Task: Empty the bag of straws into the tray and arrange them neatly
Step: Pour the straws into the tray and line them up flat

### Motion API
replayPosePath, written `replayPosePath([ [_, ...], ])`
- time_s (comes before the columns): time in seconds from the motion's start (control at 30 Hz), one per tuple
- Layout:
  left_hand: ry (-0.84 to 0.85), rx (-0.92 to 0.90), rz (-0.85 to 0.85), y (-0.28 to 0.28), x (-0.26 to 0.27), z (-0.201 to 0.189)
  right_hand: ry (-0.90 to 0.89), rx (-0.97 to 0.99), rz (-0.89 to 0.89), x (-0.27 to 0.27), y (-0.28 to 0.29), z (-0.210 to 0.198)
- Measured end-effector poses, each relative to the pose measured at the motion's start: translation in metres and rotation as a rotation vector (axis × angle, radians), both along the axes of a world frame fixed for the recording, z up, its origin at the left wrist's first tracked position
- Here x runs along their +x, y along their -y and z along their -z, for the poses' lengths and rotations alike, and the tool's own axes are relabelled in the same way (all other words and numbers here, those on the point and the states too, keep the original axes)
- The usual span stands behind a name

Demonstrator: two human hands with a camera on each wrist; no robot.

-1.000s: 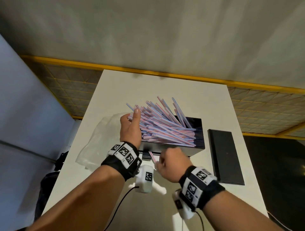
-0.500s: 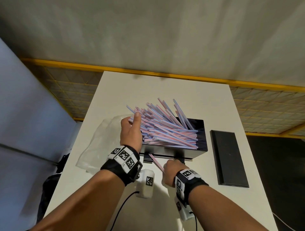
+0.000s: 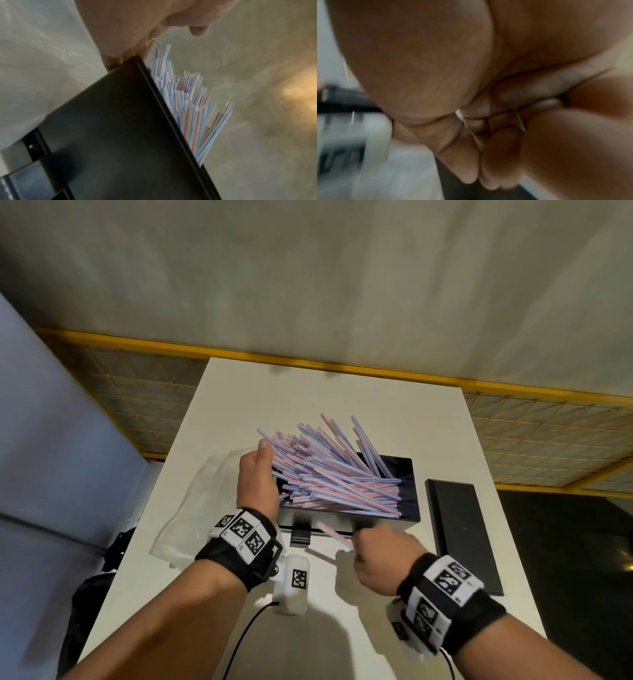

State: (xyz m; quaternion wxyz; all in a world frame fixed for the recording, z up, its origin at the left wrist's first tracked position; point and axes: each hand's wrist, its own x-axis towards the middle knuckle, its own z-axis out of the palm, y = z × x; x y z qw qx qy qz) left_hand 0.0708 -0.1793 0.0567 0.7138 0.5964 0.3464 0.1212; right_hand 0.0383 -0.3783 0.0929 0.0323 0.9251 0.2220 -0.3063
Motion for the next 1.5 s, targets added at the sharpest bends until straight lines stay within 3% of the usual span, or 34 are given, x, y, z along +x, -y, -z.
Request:
replayPosePath([
  [0.13, -0.013, -0.159, -0.010, -0.008, -0.001, 0.002, 0.300, 0.203, 0.020, 0.023, 0.006, -0.060],
  [0.27, -0.079, -0.060, 0.056, -0.008, -0.001, 0.018, 0.388, 0.282, -0.035, 0.049, -0.006, -0.039],
  [0.43, -0.169, 0.264, 0.158, -0.008, -0.021, -0.004, 0.246, 0.335, 0.026, 0.060, -0.005, 0.010],
  [0.57, -0.264, 0.606, 0.311, -0.009, -0.038, -0.014, 0.279, 0.427, 0.060, 0.061, -0.001, 0.020],
  [0.73, -0.263, 0.787, 0.465, -0.018, -0.033, -0.025, 0.296, 0.540, 0.146, 0.061, -0.002, 0.028],
  [0.9, -0.027, 0.830, 0.423, -0.013, -0.027, -0.084, 0.305, 0.634, 0.255, 0.063, -0.006, 0.029],
  [1.03, 0.329, 0.747, 0.365, -0.010, -0.027, -0.152, 0.244, 0.646, 0.280, 0.064, -0.008, 0.019],
  [1.17, 0.490, 0.681, 0.331, -0.017, -0.024, -0.183, 0.191, 0.677, 0.364, 0.065, 0.001, 0.008],
  [1.27, 0.470, 0.611, 0.334, -0.017, -0.016, -0.171, 0.244, 0.708, 0.441, 0.070, 0.018, -0.004],
  [1.4, 0.235, 0.542, 0.414, -0.012, -0.005, -0.114, 0.314, 0.747, 0.570, 0.080, 0.041, -0.019],
  [1.5, 0.061, 0.621, 0.515, -0.006, -0.005, -0.075, 0.359, 0.703, 0.556, 0.081, 0.046, -0.018],
])
